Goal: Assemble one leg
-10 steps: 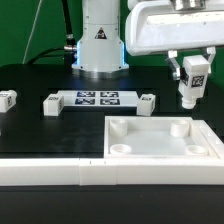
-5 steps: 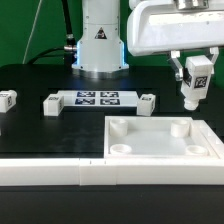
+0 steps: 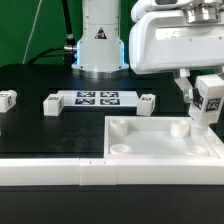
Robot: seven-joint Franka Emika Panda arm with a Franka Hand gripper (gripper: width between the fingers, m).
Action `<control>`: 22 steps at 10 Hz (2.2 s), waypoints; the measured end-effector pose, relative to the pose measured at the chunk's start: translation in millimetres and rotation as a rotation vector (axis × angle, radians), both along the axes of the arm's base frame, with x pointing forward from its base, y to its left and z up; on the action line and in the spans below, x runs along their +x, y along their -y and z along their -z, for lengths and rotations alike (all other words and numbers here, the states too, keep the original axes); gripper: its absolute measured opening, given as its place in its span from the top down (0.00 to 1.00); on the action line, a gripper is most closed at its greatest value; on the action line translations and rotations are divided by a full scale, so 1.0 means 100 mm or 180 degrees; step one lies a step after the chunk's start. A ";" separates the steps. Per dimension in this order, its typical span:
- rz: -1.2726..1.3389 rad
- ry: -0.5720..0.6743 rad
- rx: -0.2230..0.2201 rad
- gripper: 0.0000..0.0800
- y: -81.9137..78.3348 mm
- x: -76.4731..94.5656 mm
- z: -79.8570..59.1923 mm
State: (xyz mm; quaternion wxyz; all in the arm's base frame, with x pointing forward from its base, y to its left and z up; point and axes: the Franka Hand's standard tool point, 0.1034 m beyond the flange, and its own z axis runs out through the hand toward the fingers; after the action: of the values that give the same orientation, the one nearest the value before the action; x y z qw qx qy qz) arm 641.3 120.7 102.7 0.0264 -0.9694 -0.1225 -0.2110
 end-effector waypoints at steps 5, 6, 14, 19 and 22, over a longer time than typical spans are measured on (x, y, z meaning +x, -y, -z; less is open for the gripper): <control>-0.0003 0.0209 -0.0004 0.64 0.04 0.06 0.05; 0.0019 0.0330 -0.0003 0.64 0.08 0.03 0.10; 0.0005 0.0343 -0.0010 0.64 0.05 -0.09 0.33; 0.0021 0.0557 0.0007 0.53 0.06 -0.09 0.39; 0.0021 0.0557 0.0007 0.24 0.06 -0.09 0.39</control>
Offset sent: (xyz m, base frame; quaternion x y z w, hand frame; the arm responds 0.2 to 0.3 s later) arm 0.0000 0.0000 0.0000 0.0000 0.0799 0.0000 0.9968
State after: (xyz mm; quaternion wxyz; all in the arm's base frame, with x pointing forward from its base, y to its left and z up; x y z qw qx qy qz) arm 632.8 114.5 64.1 0.0161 -0.9477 -0.1209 -0.2951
